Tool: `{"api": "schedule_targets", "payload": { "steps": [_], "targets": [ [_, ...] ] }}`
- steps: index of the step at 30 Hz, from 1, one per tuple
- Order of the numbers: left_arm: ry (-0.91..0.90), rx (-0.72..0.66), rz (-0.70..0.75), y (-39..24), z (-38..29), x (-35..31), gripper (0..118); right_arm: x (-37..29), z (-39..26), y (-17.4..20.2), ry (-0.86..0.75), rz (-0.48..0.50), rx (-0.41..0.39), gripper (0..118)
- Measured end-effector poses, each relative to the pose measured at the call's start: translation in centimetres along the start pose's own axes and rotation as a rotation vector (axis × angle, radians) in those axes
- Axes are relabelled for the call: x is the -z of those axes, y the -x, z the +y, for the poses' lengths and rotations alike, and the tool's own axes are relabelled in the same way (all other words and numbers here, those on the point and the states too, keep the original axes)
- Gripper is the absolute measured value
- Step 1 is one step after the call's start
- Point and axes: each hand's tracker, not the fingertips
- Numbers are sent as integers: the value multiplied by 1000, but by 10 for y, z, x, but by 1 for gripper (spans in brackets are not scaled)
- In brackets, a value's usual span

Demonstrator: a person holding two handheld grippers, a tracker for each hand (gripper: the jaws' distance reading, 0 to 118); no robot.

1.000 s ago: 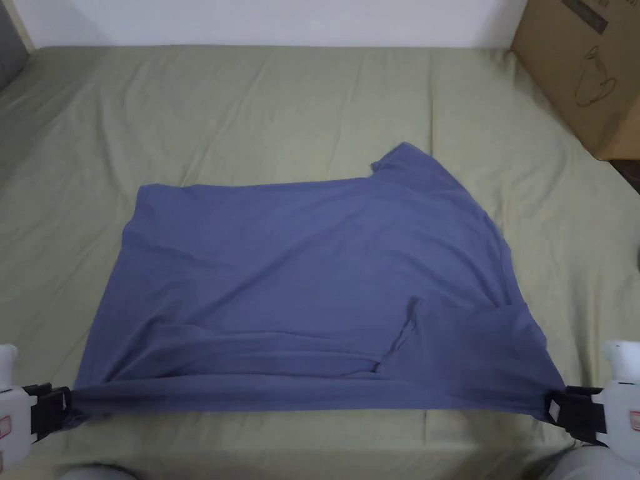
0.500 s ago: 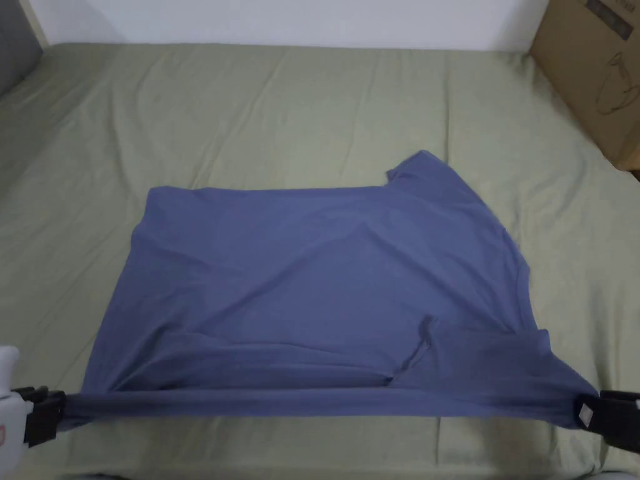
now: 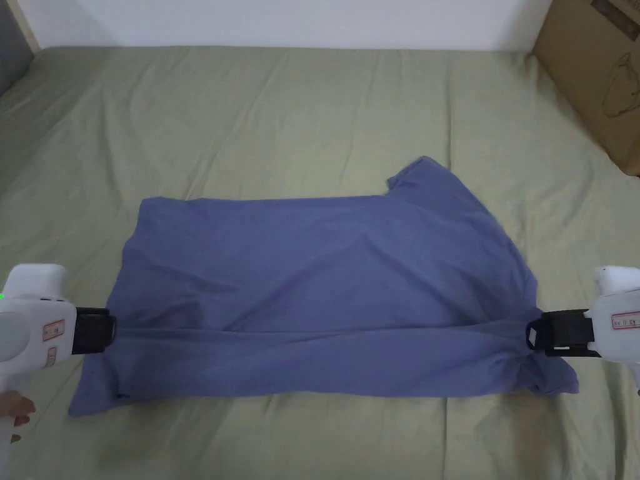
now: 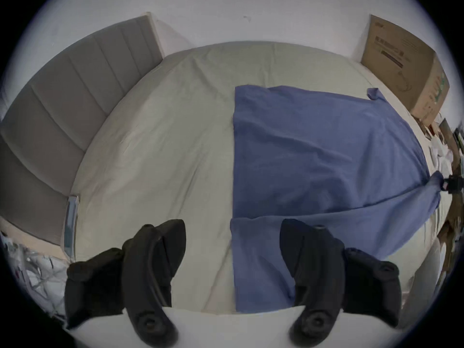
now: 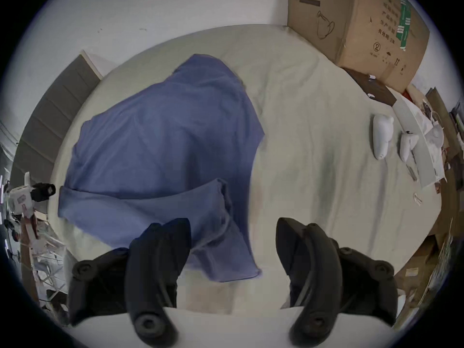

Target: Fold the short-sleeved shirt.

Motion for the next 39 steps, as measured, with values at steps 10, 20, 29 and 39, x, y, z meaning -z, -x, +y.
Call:
{"api": "schedule_targets", "payload": {
  "steps": [10,20,29,39],
  "targets": [
    [-47,-139,-149,15,-55,-59,6,-60,-44,-5,-137,32,56,1],
    [-15,-183,-134,-2,-98,-58,38,-38,-110,15,-47,95,109,0],
    [103,-129,-46,-10,-83,-2,24,-45,-112,9,-81,97,171,0],
    [101,-115,-78,-13,-66,-21,7,-29,-78,-12,-134,40,197,69]
  ]
}}
